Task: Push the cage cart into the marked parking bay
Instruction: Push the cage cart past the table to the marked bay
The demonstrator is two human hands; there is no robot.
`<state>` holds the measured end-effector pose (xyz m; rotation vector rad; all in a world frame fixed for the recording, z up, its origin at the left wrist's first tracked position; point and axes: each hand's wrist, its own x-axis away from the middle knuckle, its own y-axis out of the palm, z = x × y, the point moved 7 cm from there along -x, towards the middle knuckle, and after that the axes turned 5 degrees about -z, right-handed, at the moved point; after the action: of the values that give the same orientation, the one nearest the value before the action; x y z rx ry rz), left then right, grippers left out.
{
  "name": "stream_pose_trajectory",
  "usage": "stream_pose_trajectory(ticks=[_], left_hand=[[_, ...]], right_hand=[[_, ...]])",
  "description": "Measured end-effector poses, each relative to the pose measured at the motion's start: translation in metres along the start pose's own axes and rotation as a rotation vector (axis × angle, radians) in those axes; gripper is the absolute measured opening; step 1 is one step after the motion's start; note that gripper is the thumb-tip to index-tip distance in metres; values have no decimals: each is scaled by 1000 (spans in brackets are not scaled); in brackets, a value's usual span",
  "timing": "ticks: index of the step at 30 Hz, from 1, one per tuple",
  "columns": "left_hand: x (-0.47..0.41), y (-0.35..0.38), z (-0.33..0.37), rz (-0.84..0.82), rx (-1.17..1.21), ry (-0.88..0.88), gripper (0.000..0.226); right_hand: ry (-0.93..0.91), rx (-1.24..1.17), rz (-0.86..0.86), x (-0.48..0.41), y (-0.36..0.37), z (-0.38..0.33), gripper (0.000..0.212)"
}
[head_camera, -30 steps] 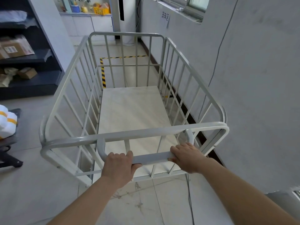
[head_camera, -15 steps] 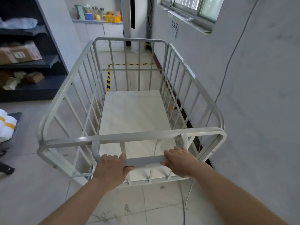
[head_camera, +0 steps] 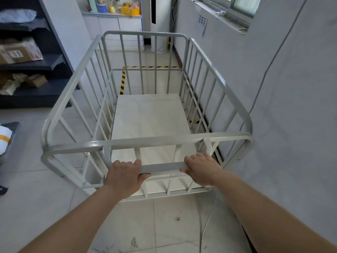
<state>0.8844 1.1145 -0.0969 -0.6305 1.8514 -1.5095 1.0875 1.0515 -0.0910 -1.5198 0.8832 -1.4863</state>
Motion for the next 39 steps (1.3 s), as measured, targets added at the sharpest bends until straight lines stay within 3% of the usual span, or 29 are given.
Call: stream_pose_trajectory(ticks=[13, 16, 19, 25, 39], left_hand=[[-68, 21, -64, -123, -7, 24, 46], [-81, 24, -84, -165, -4, 18, 49], [-96, 22, -104, -177, 38, -20, 44], [-129, 23, -134, -282, 29, -73, 40], [-209, 44, -198, -362, 22, -52, 45]], right_hand=[[4, -23, 55, -82, -39, 5, 45], [-3, -33, 53, -103, -50, 0, 57], [-17, -63, 57, -124, -63, -5, 81], [16, -75, 42, -166, -80, -5, 46], [6, -67, 110, -257, -121, 8, 44]])
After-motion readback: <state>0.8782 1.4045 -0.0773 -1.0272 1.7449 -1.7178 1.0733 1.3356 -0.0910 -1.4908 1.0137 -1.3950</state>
